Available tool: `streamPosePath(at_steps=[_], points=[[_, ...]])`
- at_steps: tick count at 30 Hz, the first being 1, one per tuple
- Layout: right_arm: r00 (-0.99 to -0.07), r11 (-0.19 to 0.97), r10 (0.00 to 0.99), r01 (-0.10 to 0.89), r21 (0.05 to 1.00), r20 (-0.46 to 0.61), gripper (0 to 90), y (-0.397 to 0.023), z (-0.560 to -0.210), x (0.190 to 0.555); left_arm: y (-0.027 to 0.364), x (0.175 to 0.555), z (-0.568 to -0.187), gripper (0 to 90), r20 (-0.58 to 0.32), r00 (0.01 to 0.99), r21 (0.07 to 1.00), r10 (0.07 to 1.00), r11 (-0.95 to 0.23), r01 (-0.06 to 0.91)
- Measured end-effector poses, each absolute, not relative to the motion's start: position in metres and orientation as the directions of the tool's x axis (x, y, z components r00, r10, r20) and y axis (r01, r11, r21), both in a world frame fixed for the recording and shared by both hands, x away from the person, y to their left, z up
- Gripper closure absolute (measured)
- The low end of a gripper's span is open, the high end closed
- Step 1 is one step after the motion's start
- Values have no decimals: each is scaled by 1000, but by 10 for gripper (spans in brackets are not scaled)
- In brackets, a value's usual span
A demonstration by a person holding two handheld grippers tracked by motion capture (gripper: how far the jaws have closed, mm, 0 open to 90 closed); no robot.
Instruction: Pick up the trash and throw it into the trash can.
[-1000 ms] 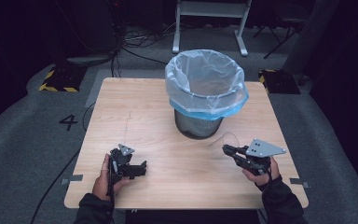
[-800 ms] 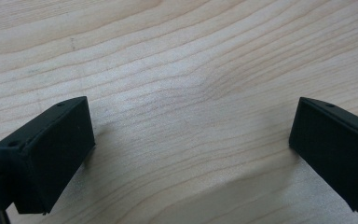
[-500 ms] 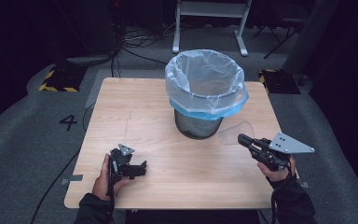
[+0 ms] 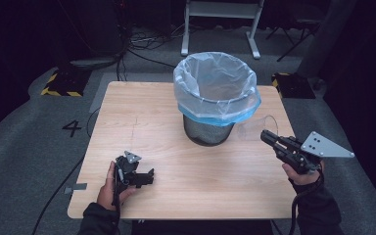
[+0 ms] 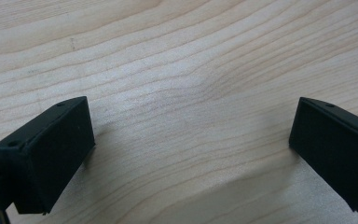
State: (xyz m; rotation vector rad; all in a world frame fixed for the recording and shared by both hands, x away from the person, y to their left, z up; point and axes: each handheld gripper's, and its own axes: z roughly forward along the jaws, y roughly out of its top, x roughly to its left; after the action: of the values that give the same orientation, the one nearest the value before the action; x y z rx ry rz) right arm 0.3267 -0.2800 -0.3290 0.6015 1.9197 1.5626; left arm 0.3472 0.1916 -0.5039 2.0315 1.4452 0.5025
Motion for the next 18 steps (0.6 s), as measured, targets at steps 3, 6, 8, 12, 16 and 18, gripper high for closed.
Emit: streamPosePath(at_steps=[3,6,8,12,16,18], points=[[-722,223,668,-40,974,-182,856,-280,-323,326,192,347,-504,0,-32,340,655,940,-237,717],[-720,218,669,-45,975,-183,857,-281,-319,325,192,347,-504,0,-32,340,655,940,-237,717],[-718,213,670,-55,975,-187,857,-282,-316,323,192,347,-504,0,-32,340,655,940,-237,718],[-723,197,664,-81,977,-193,857,-285,-308,318,192,347,-504,0,-33,340,657,940,-236,716],[-726,200,653,-107,974,-214,857,-286,-302,311,192,347,-504,0,-32,340,656,940,-237,717],[-721,197,659,-112,974,-216,857,-287,-299,310,192,347,-504,0,-32,341,656,939,-238,716]])
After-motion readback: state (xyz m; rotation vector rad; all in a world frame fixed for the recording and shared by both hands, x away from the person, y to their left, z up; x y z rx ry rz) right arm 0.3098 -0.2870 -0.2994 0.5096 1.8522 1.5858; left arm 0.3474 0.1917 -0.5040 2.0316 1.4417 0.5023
